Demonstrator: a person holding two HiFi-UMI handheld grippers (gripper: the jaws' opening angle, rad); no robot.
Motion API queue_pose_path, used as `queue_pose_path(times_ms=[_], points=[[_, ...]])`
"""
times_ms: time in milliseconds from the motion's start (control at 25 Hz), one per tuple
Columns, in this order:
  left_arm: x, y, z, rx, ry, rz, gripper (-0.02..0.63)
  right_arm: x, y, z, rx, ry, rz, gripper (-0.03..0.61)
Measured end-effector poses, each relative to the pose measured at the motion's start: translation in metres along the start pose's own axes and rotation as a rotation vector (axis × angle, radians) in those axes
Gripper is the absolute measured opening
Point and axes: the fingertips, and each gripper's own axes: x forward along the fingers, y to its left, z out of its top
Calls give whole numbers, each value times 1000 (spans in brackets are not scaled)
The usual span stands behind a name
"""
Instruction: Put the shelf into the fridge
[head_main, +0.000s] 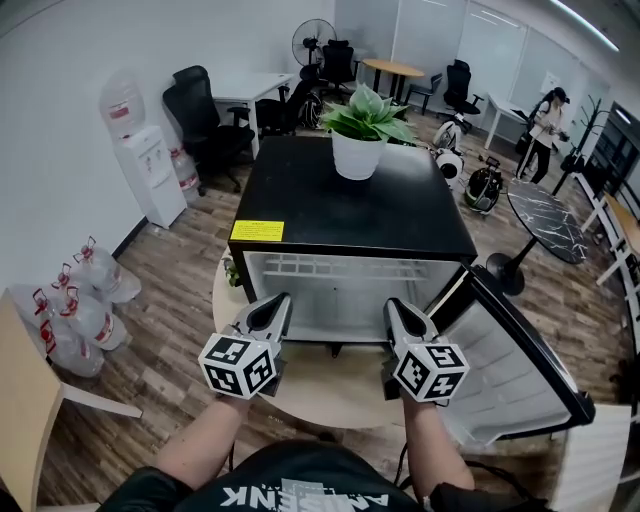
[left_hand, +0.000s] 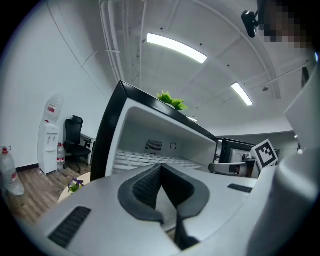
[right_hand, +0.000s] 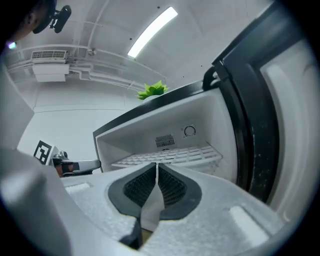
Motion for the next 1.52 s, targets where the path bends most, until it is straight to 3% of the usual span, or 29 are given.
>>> queue_pose_path(times_ms=[200, 360, 520, 760, 1240, 1520], points=[[-20, -7, 11, 23, -5, -2, 0, -22, 23, 8, -104, -23, 36, 20], [-33, -6, 13, 38, -11, 27, 1, -38, 34, 12, -82, -46, 46, 20], [-43, -22, 21, 27, -11, -29, 0, -47, 42, 17, -74, -60, 54, 20], [-55, -31, 26, 158, -51, -19, 0, -59, 38, 20, -53, -64, 9, 8], [-61, -43, 34, 122, -63, -59, 2, -66, 46, 28, -90, -69, 11, 6], [-57, -46, 29, 104, -11, -46, 2, -66, 49, 31, -94, -75, 33, 6]])
